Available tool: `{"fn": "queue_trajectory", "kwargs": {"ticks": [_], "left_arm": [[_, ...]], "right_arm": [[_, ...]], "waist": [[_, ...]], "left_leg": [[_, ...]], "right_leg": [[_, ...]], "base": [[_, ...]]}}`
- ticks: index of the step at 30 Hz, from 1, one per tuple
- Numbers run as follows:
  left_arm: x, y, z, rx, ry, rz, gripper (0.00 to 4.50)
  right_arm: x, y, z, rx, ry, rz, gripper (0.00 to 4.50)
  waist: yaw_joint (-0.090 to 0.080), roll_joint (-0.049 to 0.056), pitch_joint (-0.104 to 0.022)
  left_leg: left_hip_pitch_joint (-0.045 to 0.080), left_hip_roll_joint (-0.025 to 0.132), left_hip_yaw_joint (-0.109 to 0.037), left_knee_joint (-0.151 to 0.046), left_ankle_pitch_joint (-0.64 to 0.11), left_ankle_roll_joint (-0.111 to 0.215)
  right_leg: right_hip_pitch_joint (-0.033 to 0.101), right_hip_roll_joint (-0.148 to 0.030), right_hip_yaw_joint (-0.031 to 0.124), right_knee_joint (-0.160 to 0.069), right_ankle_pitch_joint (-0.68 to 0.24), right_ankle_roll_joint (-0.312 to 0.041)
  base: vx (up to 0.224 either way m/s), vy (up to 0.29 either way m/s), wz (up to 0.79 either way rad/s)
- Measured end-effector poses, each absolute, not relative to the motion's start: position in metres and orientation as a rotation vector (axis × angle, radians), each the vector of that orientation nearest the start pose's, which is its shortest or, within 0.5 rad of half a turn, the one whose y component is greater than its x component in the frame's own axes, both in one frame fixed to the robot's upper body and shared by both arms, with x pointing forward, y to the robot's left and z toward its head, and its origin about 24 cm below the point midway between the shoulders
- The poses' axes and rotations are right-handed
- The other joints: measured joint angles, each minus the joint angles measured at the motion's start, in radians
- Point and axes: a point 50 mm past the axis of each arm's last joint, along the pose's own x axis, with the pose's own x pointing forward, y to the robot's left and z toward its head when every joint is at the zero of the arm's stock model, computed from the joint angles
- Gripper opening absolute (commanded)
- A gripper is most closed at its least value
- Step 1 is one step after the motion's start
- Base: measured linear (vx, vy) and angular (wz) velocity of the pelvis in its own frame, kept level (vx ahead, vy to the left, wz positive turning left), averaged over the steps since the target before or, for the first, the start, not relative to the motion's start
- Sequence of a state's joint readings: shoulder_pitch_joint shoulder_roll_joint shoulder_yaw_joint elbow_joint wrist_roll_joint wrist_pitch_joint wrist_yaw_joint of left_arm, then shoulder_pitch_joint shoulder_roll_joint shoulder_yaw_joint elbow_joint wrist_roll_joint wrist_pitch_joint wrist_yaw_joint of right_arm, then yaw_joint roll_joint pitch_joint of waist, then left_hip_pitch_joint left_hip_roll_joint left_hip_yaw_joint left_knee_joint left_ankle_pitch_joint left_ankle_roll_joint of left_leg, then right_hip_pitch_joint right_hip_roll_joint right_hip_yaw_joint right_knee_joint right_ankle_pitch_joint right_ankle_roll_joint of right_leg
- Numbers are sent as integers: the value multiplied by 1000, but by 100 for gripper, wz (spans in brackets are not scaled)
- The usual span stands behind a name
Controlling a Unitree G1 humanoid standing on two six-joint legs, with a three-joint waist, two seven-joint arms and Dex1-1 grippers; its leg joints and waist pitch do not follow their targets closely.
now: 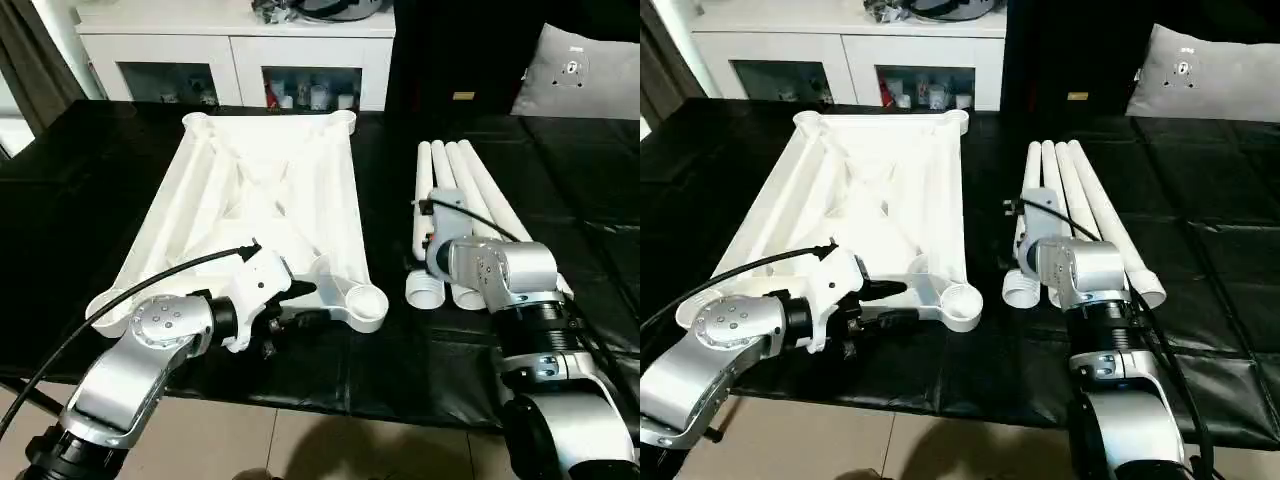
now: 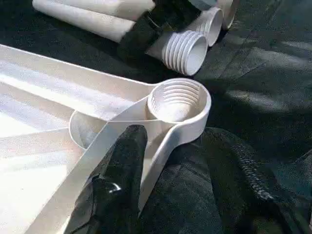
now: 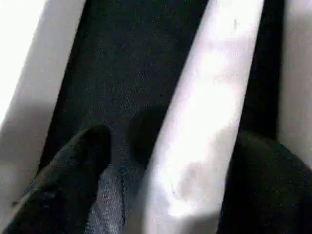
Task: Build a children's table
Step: Pick table leg
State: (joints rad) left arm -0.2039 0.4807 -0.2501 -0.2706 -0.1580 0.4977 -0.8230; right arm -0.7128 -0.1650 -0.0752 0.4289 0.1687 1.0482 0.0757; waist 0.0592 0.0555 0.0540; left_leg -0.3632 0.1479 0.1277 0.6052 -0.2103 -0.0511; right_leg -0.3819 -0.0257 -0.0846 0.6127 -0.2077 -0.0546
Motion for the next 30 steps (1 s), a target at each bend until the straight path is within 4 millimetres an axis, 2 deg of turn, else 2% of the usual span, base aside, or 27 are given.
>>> {"fn": "queue_trajectory", "kwargs": {"ticks": [15, 21, 30], "left_arm": [[254, 123, 96, 334, 234, -1068, 218], [255, 122, 96, 334, 228, -1065, 218], [255, 122, 98, 344, 211, -1060, 218]], "right_arm": [[351, -150, 71, 80, 799, 133, 283], [351, -150, 71, 90, 799, 128, 219], [351, -148, 71, 117, 790, 114, 192]], "waist": [[0, -1, 0], [0, -1, 0], [1, -1, -1]], "left_leg": [[0, 0, 0, 0, 0, 0], [0, 0, 1, 1, 0, 0], [0, 1, 1, 2, 0, 0]], "right_leg": [[0, 0, 0, 0, 0, 0], [0, 0, 0, 1, 0, 0], [0, 0, 0, 2, 1, -1]], "base": [[0, 0, 0], [0, 0, 0], [0, 0, 0]]}}
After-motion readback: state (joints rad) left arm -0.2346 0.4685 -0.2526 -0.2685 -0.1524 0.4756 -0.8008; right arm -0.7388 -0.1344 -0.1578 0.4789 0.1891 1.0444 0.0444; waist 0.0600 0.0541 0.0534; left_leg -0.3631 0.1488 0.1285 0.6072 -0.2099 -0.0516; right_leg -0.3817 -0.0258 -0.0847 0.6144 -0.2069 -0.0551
